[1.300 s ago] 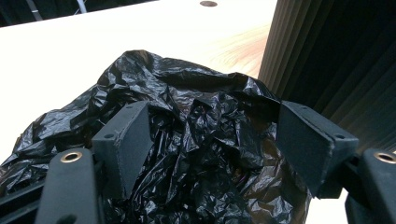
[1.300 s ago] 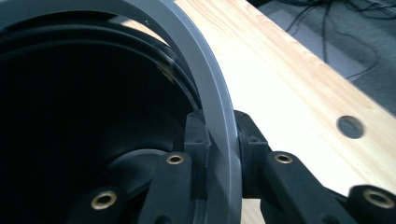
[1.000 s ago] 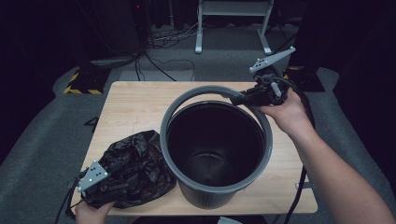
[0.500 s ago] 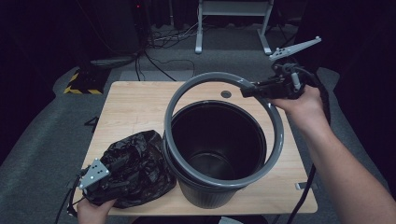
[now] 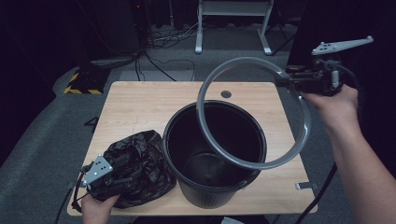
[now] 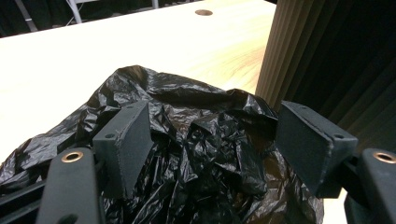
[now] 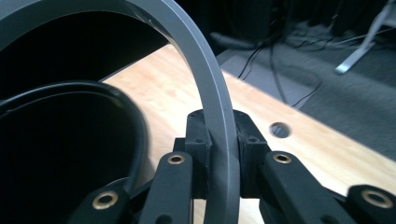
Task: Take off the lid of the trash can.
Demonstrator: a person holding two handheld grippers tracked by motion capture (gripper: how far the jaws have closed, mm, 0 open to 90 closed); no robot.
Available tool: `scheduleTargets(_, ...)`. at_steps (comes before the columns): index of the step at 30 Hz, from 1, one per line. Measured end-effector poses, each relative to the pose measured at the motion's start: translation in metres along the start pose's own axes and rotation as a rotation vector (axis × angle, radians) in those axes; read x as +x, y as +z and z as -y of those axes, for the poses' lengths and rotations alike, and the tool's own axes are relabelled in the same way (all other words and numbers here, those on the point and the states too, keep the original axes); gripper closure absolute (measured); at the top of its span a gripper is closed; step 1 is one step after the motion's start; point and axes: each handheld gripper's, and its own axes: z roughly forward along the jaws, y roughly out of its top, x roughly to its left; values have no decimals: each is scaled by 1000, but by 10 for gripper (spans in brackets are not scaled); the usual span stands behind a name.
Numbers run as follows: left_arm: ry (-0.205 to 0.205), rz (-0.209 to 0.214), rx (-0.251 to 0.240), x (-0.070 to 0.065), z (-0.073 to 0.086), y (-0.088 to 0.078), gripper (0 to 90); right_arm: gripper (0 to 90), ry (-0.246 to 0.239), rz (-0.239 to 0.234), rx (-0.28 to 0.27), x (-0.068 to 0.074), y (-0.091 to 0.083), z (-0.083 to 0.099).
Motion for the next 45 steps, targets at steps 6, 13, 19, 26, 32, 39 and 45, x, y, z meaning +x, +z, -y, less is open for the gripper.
scheduleTargets(6,-12,2,-16,2,-1,2,273,792,-10,75,-50,-23,-25,19)
scheduleTargets(13,-21,6,-10,3,0,4,272,791,10,129,-52,-47,-42,40)
scheduleTargets(19,-30,-4,-23,3,1,3,286,790,34,166,-32,-66,-58,56)
scheduleTargets(26,-22,-6,-13,2,1,4,286,791,82,187,-37,-86,-68,77)
scheduleTargets(32,-23,-7,-7,3,2,5,286,791,112,204,-32,-97,-74,92)
scheduleTargets(39,-21,-9,0,2,2,7,288,791,137,222,-27,-107,-78,111)
scheduleTargets(45,-23,-16,9,4,4,7,287,791,155,233,-9,-112,-71,128)
